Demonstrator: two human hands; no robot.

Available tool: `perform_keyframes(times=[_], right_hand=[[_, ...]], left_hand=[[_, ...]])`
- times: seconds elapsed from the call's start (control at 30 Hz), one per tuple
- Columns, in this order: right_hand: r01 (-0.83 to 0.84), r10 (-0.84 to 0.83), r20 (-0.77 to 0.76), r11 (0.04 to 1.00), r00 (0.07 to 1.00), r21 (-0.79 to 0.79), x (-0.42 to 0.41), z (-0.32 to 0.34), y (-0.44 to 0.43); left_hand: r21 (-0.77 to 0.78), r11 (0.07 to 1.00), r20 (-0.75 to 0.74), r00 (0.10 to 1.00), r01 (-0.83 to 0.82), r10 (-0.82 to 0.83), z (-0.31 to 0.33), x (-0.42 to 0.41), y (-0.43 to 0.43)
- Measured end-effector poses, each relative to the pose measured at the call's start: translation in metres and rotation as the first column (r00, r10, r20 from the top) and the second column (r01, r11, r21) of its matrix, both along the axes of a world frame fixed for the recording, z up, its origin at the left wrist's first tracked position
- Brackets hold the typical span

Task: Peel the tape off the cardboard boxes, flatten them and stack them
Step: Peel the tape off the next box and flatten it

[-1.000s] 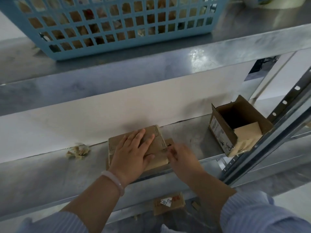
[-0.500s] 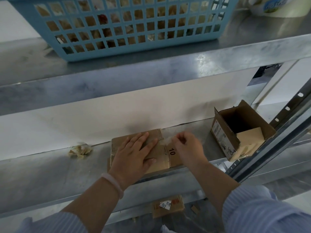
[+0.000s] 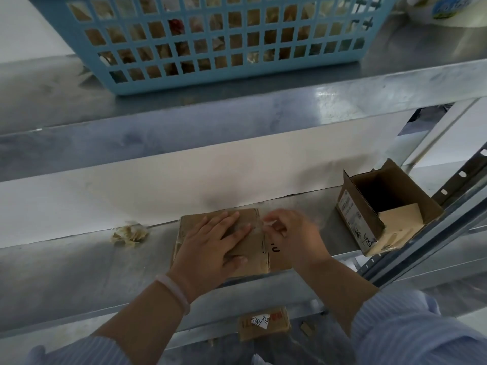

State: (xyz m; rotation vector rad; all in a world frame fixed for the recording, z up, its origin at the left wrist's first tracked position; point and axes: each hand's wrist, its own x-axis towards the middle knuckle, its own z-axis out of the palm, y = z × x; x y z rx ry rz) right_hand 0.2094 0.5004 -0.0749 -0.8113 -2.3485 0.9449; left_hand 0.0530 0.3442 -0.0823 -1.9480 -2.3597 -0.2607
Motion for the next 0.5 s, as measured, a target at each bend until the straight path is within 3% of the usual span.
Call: perform_keyframes(times=[0.07, 0.13, 0.2, 0.27, 0.3, 0.37, 0.5], right_hand=[[-0.052, 0.052, 0.004, 0.992, 0.999, 0.115, -0.001, -0.007, 0.001], [-0.037, 0.037, 0.009, 0.999, 0.999, 0.039, -0.001, -0.007, 0.001], [0.009, -0.016, -0.023, 0.965, 1.000, -0.263, 0.000, -0.002, 0.002], [-0.012, -0.070, -0.117, 0.809, 0.991, -0.588, 0.002, -0.001, 0.004], [-0.016, -0.099, -0.136, 0.750, 0.986, -0.662, 0.002, -0.003, 0.007], [-0.015, -0.069, -0.097, 0.736, 0.993, -0.676, 0.000, -0.005, 0.013], [-0.087, 0.153, 0.136, 0.912, 0.979, -0.400, -0.008, -0.007, 0.014]], left_hand=[[0.010, 1.000, -0.006, 1.000, -0.001, 0.001, 0.001, 0.001, 0.000], [0.017, 1.000, -0.004, 1.000, 0.002, -0.002, 0.001, 0.002, 0.000], [0.016, 1.000, 0.003, 1.000, 0.005, -0.005, 0.001, 0.001, -0.001], [0.016, 1.000, 0.021, 1.000, 0.015, -0.015, 0.000, -0.001, -0.004], [0.019, 1.000, 0.036, 0.999, 0.021, -0.022, 0.000, -0.002, -0.005], [0.037, 0.999, 0.074, 0.997, 0.033, -0.035, 0.000, -0.005, -0.007], [0.109, 0.993, 0.166, 0.984, 0.046, -0.064, 0.003, -0.010, -0.011]])
